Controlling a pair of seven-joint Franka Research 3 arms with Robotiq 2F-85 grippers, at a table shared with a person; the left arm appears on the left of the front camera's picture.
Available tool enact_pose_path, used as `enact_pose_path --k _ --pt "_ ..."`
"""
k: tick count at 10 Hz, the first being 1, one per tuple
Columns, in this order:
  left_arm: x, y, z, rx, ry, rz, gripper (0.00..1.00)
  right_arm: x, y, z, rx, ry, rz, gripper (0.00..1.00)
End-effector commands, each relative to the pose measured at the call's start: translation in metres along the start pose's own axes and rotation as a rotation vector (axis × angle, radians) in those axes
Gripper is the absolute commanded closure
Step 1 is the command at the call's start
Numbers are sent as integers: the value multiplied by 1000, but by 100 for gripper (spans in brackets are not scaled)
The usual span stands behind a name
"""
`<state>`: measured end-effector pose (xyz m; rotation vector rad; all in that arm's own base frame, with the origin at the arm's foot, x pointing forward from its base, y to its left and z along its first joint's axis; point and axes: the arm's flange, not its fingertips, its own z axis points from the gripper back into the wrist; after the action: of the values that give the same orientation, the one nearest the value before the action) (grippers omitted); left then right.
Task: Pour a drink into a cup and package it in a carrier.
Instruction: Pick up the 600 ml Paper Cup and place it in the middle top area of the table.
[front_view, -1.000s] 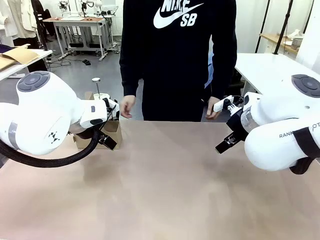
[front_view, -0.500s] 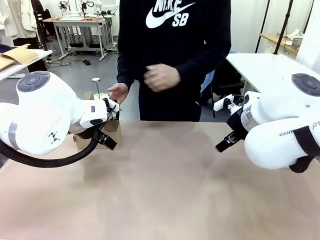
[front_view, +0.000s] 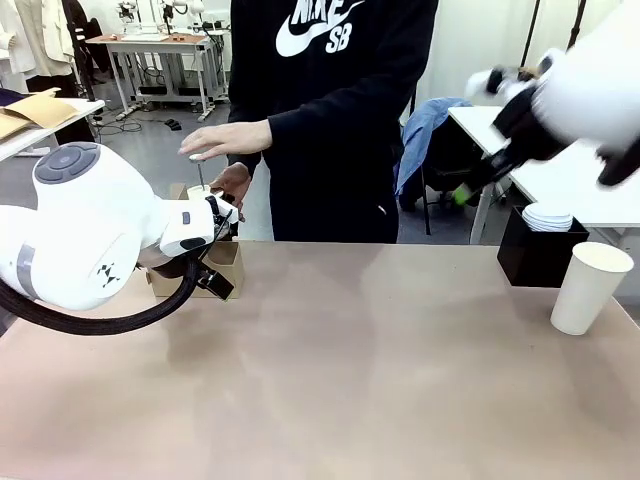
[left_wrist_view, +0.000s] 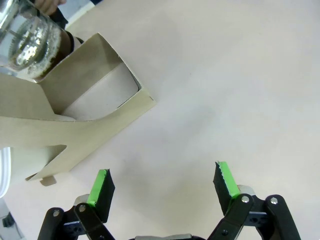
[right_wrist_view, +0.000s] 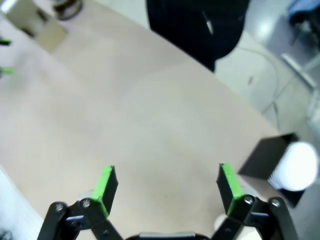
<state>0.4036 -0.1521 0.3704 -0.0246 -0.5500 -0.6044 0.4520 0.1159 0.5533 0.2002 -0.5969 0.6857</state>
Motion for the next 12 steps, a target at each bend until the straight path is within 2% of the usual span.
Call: enact_pose_path --k 1,3,5,6,8,10,11,12 --pt "0 0 0 0 0 0 0 -32 -72 38 223 -73 94 0" --pt "0 0 0 0 0 0 0 -99 -131 73 341 -230 130 0" --pt "0 0 0 0 0 0 0 -188 -183 89 447 -450 138 0" --pt "0 0 0 0 0 0 0 -228 -200 84 452 -532 178 0" --pt "0 0 0 0 0 0 0 -288 -220 56 446 -628 193 0" --pt "0 0 0 0 0 0 0 -316 -226 24 443 -751 223 0" --pt "0 0 0 0 0 0 0 -314 -206 68 412 -657 169 0" --pt "0 0 0 0 0 0 0 -314 -206 68 412 -657 169 0"
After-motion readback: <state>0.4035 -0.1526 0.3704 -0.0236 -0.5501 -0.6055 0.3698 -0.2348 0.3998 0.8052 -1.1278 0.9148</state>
